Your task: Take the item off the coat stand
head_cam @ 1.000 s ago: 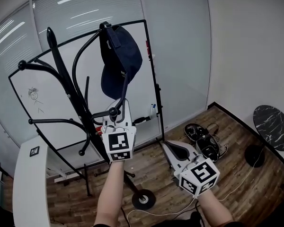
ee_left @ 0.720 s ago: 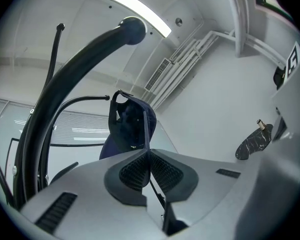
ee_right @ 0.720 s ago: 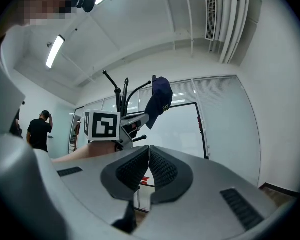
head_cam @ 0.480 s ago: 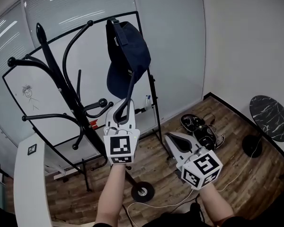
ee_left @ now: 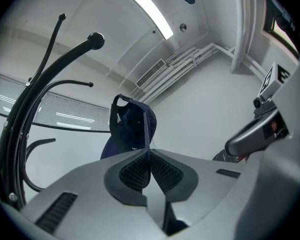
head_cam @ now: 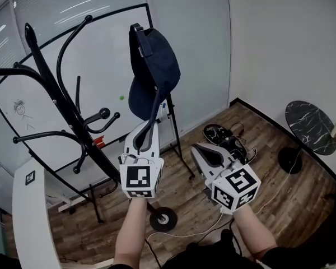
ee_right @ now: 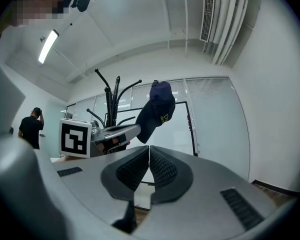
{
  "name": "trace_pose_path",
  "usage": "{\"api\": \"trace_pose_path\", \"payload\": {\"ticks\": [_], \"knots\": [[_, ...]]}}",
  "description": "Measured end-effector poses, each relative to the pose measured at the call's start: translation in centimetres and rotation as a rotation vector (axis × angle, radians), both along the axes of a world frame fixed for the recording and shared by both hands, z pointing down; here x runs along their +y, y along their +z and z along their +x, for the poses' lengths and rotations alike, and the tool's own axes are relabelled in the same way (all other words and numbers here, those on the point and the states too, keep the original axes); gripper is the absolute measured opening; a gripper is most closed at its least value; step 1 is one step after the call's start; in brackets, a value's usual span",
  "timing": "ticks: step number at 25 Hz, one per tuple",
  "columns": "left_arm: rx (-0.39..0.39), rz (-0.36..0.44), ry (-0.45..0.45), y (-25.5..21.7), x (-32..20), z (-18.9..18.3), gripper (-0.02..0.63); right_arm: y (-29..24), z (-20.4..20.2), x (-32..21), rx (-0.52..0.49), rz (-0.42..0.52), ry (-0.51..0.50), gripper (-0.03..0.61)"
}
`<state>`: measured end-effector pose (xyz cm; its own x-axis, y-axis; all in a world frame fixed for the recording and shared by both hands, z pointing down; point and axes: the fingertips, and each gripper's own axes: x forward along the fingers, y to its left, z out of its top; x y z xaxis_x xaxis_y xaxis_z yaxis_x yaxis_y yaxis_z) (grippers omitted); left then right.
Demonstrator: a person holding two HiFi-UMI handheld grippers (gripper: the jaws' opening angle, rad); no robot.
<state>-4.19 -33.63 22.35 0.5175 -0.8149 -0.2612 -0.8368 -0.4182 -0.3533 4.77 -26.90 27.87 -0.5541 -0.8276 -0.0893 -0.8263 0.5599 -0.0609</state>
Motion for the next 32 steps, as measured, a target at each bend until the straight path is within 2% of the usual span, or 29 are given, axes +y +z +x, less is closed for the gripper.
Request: {"api": "trace_pose_path", "payload": {"ticks": [8,24,32], "knots": [[0.056,-0.062,0.046,2.1,1.5,0.4,0.028,0.7,0.9,-0.7,0.027,0.005,0.014,0.031],[0.049,-0.182,0.087,7.7,3.6,1.2,0.028,2.6,1.2,-1.6,0.025,-0.02,0.018,0.031],[0.103,-0.256,0.106,10.2,4.0,1.2,0.028,4.7,1.2,-1.8,0.024,-0.048,0.016,0.031]]}}
